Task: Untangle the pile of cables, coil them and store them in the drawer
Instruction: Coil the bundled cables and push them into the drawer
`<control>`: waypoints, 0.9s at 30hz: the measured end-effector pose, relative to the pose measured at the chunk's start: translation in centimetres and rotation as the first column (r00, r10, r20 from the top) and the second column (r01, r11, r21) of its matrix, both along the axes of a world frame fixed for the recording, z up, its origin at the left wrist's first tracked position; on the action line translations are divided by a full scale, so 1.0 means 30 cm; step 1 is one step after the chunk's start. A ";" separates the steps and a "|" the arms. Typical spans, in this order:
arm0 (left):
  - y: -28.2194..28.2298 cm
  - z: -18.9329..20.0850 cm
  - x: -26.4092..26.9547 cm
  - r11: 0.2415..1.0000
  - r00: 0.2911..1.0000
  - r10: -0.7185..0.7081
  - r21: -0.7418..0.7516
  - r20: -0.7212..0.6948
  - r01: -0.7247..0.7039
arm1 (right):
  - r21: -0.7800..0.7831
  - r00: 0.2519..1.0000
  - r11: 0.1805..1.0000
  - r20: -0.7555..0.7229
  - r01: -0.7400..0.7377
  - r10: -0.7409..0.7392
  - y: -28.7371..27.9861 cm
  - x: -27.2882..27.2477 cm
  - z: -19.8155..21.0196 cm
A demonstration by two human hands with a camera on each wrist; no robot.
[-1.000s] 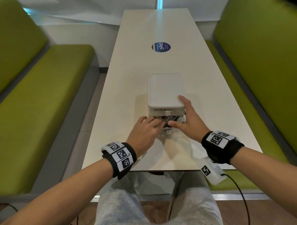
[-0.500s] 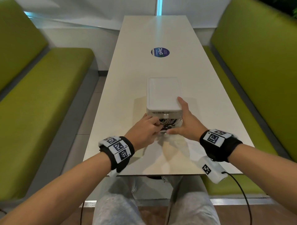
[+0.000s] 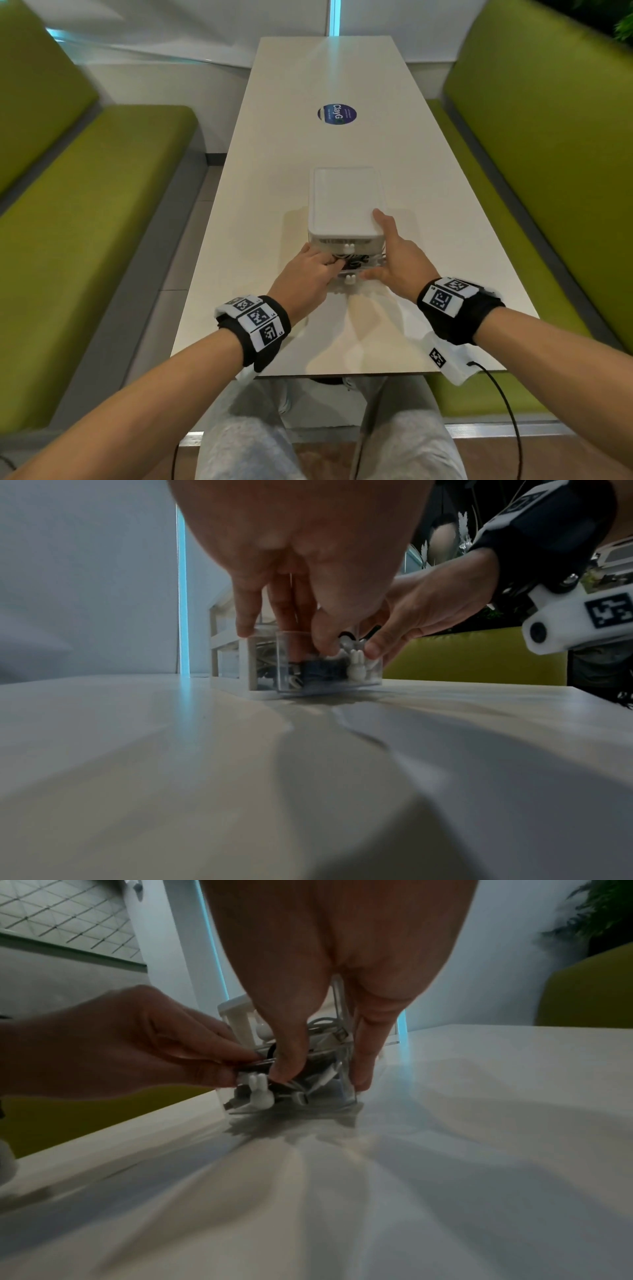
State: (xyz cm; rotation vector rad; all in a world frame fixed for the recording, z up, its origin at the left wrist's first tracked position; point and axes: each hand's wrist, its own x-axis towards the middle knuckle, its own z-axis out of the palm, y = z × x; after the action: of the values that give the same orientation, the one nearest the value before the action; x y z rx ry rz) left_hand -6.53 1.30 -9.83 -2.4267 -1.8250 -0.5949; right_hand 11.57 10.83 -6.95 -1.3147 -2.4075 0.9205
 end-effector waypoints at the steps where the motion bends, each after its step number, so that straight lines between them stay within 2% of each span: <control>1: -0.002 -0.002 -0.003 1.000 1.000 0.001 -0.005 0.011 -0.001 | -0.009 1.000 1.000 -0.010 -0.003 0.003 -0.001 0.002 0.003; 3: -0.007 -0.007 -0.007 1.000 1.000 -0.002 -0.004 0.004 0.002 | -0.037 0.999 0.999 -0.038 -0.012 0.011 -0.002 0.006 0.006; 5: -0.008 -0.017 -0.003 1.000 0.997 -0.006 -0.006 -0.078 0.006 | -0.047 0.998 0.999 -0.068 0.000 -0.003 -0.006 0.001 0.004; 8: -0.007 -0.025 0.013 1.000 0.977 0.024 0.003 -0.211 -0.024 | 0.016 0.995 0.998 -0.076 0.061 -0.059 -0.007 -0.020 -0.011; 10: -0.013 -0.022 0.025 0.999 0.971 0.046 -0.006 -0.233 -0.049 | 0.062 0.995 0.994 -0.059 0.087 -0.084 -0.005 -0.026 -0.022; 12: -0.020 0.000 0.047 0.996 0.980 0.076 -0.021 -0.185 -0.081 | 0.097 0.994 0.989 -0.026 0.109 -0.107 -0.007 -0.029 -0.030; 15: -0.003 0.055 0.081 0.953 0.969 0.230 -0.180 -0.091 -0.243 | 0.119 0.996 0.989 -0.008 0.089 -0.088 -0.008 -0.027 -0.032; 17: 0.022 0.075 0.093 0.922 0.945 0.301 -0.213 -0.128 -0.322 | 0.067 0.999 0.997 -0.027 0.048 -0.046 0.007 -0.008 -0.031; 20: 0.040 0.065 0.081 0.906 0.937 0.331 -0.241 -0.110 -0.349 | -0.011 0.999 1.000 -0.039 -0.017 0.016 0.044 0.037 -0.026; 22: 0.042 0.056 0.071 0.910 0.941 0.333 -0.237 -0.066 -0.339 | 0.020 1.000 0.999 -0.011 -0.029 0.029 0.053 0.050 -0.023; 27: 0.038 0.048 0.070 0.936 0.951 0.306 -0.169 -0.050 -0.310 | 0.021 0.998 0.999 -0.059 -0.027 0.028 0.039 0.050 -0.009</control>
State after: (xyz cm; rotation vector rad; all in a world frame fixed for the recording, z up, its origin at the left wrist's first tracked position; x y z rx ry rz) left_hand -4.44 2.46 -8.40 -2.1586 -2.2727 -0.3931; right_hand 13.06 12.00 -7.21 -1.2324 -2.3897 0.9270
